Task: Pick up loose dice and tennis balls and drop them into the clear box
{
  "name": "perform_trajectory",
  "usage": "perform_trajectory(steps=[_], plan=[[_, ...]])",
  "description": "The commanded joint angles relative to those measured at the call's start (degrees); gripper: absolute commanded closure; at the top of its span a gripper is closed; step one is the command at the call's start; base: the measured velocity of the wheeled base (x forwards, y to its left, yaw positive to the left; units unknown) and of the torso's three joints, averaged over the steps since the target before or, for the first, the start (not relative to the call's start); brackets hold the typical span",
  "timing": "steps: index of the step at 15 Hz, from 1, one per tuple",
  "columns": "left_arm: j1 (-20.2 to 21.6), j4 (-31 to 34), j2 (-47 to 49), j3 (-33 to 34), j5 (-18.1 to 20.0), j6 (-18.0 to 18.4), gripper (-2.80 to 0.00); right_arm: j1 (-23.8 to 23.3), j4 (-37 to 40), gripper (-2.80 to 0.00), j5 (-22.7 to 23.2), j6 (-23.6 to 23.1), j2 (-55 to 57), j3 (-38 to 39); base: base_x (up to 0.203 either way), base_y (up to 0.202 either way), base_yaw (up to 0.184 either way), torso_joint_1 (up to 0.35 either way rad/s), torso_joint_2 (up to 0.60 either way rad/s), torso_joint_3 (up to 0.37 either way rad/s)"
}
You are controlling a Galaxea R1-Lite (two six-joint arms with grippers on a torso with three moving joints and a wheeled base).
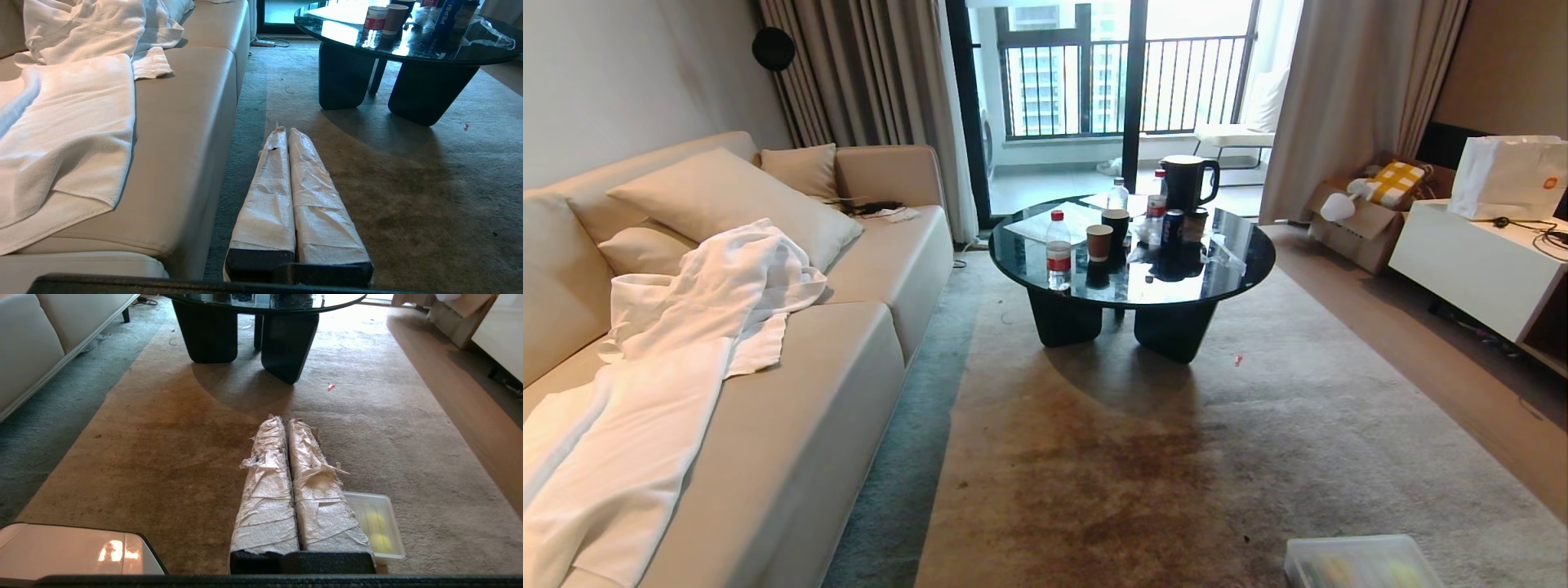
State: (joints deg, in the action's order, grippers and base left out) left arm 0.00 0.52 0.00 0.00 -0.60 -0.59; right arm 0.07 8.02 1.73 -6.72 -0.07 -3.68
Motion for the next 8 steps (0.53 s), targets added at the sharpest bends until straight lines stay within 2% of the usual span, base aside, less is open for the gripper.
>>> perform_trajectory(steps=[1,8], plan=[[0.00,0.00,0.00,0.09,-0.02,-0.02,0.00,0.01,0.06,0.00,0.03,-0.05,0.07,-0.01,0.000,0.000,0.000,0.000,0.00,0.000],[0.00,0.00,0.00,0.09,-0.02,-0.02,0.00,0.01,-0.02,0.00,0.03,0.30,0.07,-0.01,0.000,0.000,0.000,0.000,0.00,0.000]])
